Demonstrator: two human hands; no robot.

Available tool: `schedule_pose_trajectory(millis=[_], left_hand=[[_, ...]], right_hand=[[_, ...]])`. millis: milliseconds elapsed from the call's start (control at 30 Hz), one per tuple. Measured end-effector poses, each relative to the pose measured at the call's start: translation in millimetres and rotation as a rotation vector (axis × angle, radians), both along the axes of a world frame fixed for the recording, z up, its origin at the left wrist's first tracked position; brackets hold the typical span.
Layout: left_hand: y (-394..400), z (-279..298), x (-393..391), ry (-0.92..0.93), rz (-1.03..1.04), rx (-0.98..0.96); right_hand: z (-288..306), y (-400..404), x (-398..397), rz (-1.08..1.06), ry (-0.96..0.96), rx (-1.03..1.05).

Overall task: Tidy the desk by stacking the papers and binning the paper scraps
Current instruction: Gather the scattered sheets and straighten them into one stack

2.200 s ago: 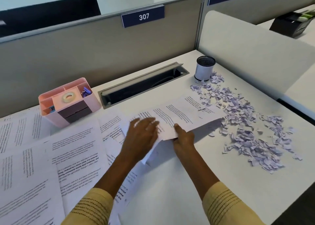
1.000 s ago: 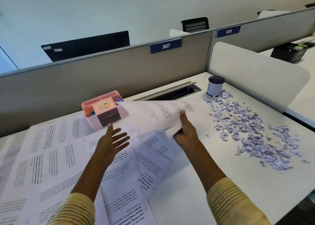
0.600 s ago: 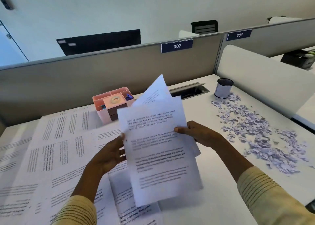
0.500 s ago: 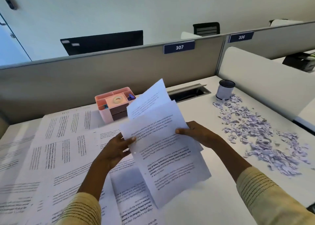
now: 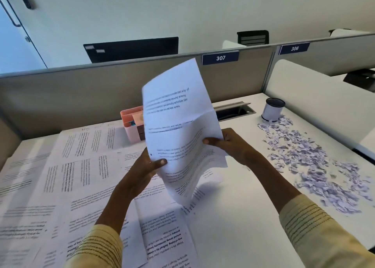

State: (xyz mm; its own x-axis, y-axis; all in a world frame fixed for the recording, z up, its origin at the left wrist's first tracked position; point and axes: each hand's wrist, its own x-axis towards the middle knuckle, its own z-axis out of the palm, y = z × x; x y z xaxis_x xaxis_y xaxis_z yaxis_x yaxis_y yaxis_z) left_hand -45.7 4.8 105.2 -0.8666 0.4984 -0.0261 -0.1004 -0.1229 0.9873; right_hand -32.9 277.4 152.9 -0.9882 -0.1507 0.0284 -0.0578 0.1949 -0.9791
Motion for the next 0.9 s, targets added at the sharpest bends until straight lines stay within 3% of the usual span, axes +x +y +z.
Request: schedule_pose_trajectory(millis=[67, 267, 600, 767, 900], left_hand=[[-1.8, 6.4, 4.4, 0.010, 0.018, 0.050], [-6.7, 30.5, 6.5, 0.151, 0.334, 0.064], [-16.4, -11.7, 31.7, 0.199, 0.461, -0.375], [-15.6, -16.6, 35.1, 0.138, 0.566, -0.227], [-35.7, -11.1, 21.6, 0.127, 0.763, -0.236]], right_hand=[[-1.5, -2.2, -1.7, -0.033, 0.009, -0.036], [-13.2, -11.8, -2.5, -0.123, 0.053, -0.101], [-50.8, -38.1, 3.2, -0.195, -0.028, -0.123], [-60.6, -51.0, 1.2, -0.201, -0.063, -0.050], [-46.4, -48.6, -7.2, -0.076, -0.041, -0.024]])
